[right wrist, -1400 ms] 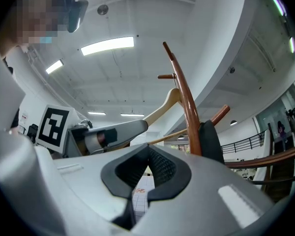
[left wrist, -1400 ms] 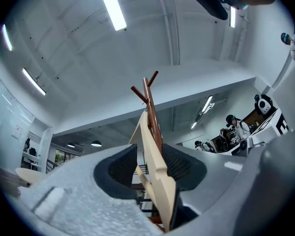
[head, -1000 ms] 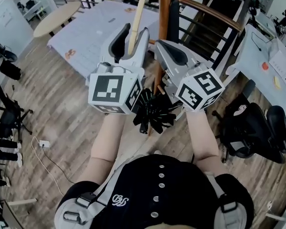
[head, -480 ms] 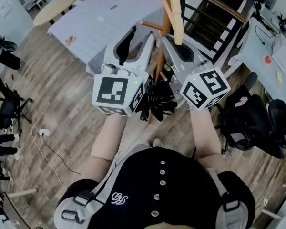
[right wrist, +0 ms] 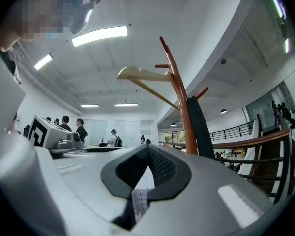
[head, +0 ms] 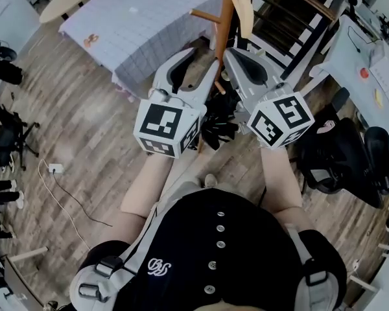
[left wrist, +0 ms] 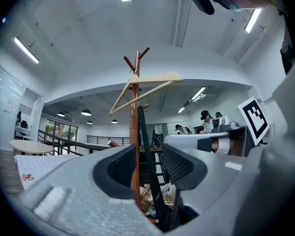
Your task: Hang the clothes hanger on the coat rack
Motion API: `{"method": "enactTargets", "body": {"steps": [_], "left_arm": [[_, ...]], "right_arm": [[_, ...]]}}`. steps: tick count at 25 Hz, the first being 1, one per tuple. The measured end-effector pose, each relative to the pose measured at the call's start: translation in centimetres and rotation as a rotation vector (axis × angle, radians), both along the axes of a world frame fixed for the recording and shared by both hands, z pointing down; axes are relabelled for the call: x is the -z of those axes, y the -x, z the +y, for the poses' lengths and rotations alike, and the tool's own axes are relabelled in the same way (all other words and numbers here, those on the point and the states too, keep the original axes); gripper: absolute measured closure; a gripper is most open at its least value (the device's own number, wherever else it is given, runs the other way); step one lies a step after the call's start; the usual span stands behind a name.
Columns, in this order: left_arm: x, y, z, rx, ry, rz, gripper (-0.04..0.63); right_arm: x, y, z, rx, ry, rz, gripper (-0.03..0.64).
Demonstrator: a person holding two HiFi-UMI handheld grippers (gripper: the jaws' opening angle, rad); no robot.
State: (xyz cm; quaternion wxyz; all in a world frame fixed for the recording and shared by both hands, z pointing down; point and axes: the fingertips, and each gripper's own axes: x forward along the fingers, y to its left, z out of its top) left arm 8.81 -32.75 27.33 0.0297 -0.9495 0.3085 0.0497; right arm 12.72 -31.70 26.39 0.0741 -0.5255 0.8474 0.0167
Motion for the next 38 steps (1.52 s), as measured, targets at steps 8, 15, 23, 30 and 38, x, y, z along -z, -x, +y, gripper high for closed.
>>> {"method": "enactTargets", "body": {"steps": [8, 15, 23, 30, 38], "left_arm": [[-3.3, -1.7, 2.0, -0.052, 0.062, -0.040, 0.433], [-4.6, -1.7, 3.0, -0.051, 0.076, -0.059, 0.556], [-5.8, -2.1, 3.8, -0.072, 0.106, -0.050, 0.597], [-7.7, -1.7, 4.0, -0.091, 0.156, -0.073, 0.597], [-8.8, -2.3, 4.5, -0.111, 0.192, -0.076, 0.597]], "right_arm": [[-2.5, -0.8, 1.8, -0.004, 0.056, 0.026, 0.617], [-4.6, -0.5, 3.0, -0.005, 0.094, 0.029, 0.617], [-6.4, 0.2, 3.8, 0.005, 0.129, 0.027, 0.617], [-7.7, 0.3, 3.9, 0.005, 0.162, 0.010, 0.617], [-9.3, 0.3, 4.7, 0.009, 0.197, 0.006, 0.617]]}}
